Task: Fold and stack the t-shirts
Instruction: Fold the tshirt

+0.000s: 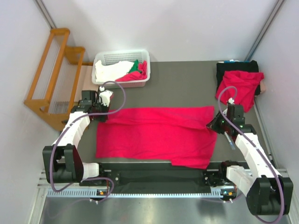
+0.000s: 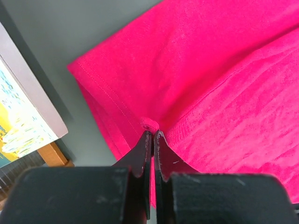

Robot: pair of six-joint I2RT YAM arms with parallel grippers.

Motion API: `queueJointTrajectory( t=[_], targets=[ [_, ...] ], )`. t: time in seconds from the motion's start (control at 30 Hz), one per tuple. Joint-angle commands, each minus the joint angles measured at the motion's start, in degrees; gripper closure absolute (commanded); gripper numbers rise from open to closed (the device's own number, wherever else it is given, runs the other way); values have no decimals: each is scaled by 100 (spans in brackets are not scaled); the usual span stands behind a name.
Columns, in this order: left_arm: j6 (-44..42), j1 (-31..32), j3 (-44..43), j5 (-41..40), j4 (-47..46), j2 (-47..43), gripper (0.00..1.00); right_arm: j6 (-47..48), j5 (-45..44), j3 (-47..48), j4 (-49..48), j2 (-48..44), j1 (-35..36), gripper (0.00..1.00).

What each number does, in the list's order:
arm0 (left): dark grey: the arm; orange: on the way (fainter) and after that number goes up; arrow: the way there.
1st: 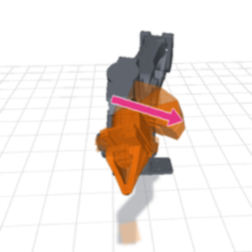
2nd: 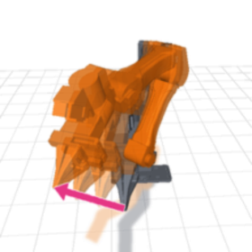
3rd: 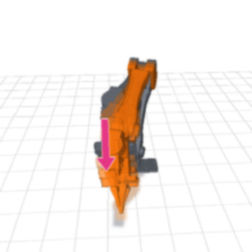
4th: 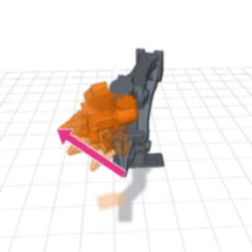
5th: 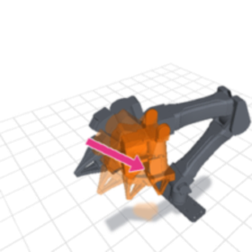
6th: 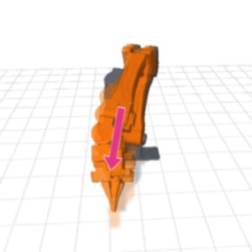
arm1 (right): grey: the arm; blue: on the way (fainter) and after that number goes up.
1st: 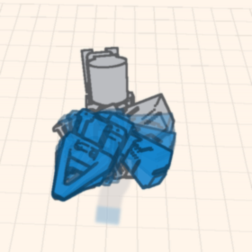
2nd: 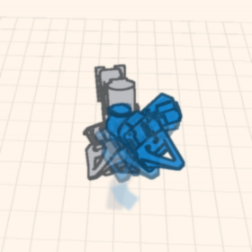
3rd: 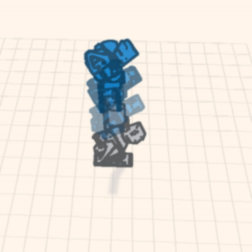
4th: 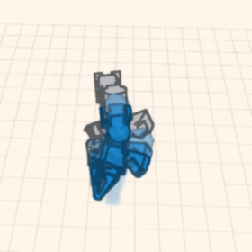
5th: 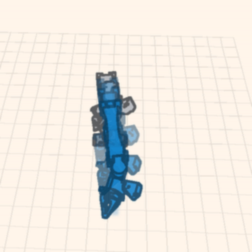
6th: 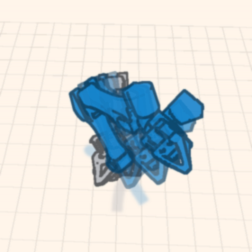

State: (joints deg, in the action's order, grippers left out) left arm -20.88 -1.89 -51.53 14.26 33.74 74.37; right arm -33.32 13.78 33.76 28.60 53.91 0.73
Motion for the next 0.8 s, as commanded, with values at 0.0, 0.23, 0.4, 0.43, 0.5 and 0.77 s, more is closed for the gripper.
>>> queueJointTrajectory(
  t=[0.0, 0.23, 0.4, 0.43, 0.5, 0.77],
  targets=[
    [40, -39, 11, -38, -201, -177, 100, 194, -86, -44, 330, -136, 67, 100],
    [40, -31, -147, -28, -16, -300, 33, 291, -95, -142, 488, -47, 59, 60],
    [120, -48, -348, -178, -25, -414, 20, 212, -262, 525, 620, -30, 59, 44],
    [172, -48, -419, -178, 1, -397, 20, 142, -271, 666, 638, -4, 59, 43],
    [234, -39, -664, -152, 80, -379, 19, 72, -288, 1131, 699, 110, 59, 38],
    [1024, 57, -1298, 762, -130, -30, 8, -253, -1123, 2538, 210, 778, 23, 16]
  ],
)
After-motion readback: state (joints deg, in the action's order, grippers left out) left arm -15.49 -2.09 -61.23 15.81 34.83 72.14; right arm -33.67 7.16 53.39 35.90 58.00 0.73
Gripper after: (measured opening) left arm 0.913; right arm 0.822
